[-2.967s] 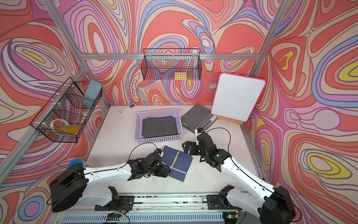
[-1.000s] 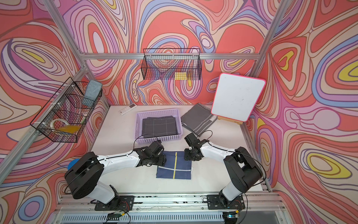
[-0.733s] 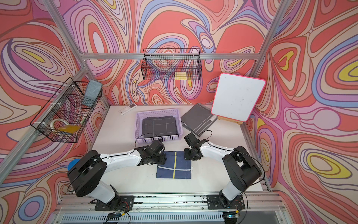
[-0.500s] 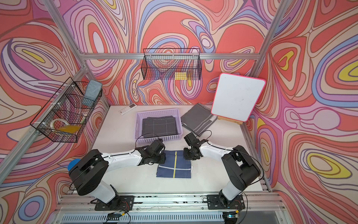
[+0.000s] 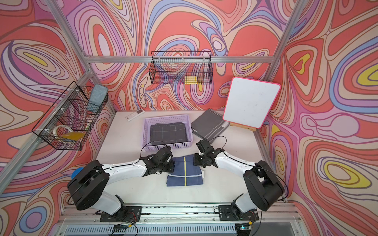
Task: Put the folded pillowcase in the basket
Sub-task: Pick up the pillowcase at the center of the board, then place the pillowcase in the basket.
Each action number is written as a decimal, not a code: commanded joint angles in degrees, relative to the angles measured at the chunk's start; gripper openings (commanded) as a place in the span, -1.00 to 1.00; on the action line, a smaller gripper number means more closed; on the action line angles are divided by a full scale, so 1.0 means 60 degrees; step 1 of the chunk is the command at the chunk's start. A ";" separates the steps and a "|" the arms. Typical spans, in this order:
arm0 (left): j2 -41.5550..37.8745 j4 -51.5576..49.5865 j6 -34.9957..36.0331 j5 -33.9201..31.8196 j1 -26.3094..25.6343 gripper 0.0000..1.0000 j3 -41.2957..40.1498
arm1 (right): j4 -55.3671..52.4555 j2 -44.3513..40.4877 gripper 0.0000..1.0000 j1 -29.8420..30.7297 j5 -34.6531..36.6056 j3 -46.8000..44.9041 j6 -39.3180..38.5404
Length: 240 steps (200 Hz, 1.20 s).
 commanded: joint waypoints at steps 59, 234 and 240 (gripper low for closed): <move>-0.2617 -0.1329 0.0989 -0.1312 0.0024 -1.00 0.0691 | 0.0464 -0.1662 -1.00 0.0001 0.0583 0.0566 -0.0385; 0.0682 -0.0939 0.3702 -0.0206 0.4231 -1.00 0.4712 | 0.1490 0.5237 -1.00 -0.0233 0.0663 0.8155 -0.1555; 0.0873 -0.1091 0.3763 -0.0178 0.4321 -1.00 0.4947 | 0.1459 0.5450 -1.00 -0.0238 0.0603 0.8418 -0.1514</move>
